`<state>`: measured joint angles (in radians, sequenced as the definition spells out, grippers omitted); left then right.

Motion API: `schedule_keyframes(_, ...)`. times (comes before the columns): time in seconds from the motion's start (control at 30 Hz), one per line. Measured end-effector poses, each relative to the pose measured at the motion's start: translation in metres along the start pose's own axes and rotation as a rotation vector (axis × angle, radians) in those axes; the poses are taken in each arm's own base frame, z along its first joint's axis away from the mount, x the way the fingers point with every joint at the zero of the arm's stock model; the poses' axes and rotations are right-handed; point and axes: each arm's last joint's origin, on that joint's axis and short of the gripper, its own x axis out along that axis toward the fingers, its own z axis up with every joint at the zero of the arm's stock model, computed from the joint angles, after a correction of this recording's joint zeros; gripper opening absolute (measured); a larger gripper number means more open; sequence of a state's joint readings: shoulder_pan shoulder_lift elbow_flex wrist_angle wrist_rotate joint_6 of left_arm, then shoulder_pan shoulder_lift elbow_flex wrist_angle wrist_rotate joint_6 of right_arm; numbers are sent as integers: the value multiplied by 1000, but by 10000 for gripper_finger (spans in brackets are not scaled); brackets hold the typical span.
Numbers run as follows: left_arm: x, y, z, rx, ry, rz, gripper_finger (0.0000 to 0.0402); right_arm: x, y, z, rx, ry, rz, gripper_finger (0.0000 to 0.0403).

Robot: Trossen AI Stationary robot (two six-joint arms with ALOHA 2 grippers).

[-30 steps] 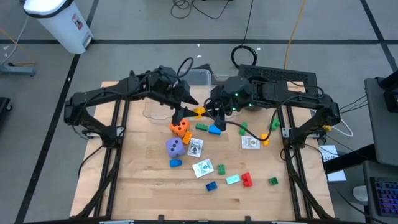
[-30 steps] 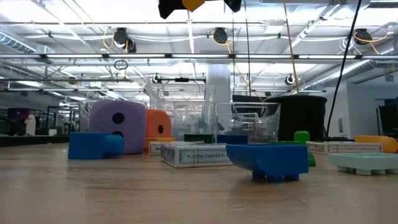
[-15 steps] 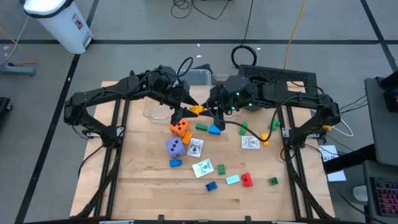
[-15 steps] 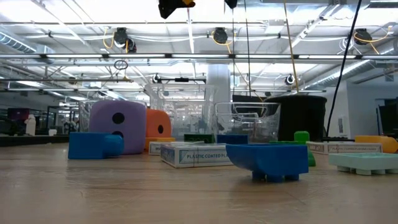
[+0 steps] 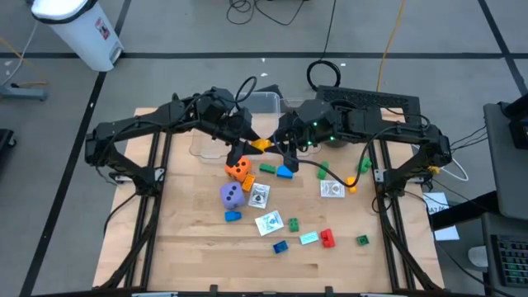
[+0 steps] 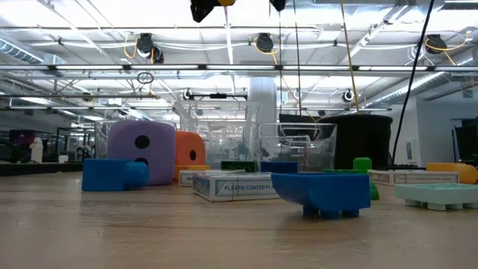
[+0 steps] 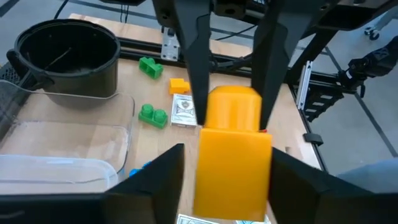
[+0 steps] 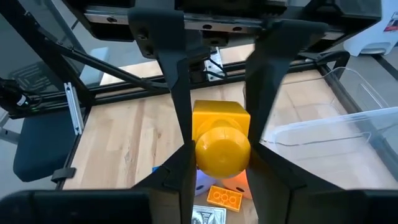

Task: Pick & Place Toys
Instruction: Put the yellow one stud game piece into the middle transparent bin

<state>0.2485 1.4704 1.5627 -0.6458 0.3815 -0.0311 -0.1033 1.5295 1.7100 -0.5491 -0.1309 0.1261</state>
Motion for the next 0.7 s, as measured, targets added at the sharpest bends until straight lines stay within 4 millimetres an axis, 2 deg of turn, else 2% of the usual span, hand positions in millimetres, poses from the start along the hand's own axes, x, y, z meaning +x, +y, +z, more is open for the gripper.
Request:
schedule_keyframes(0.13,0,-1,1,18,-10,-24,132,0,0,0,3,1,3,123)
schedule_keyframes(0.43,-1,-1,3,35,-33,-37,132,-6,-7,2,9,-10,-13,159)
schedule_keyframes(0.6,-17,-3,10,36,-104,-34,148,-24,-11,7,-4,-45,-32,159)
schedule_keyframes(0.7,-30,-3,17,54,-186,-24,138,-37,-13,11,-3,-77,-47,157)
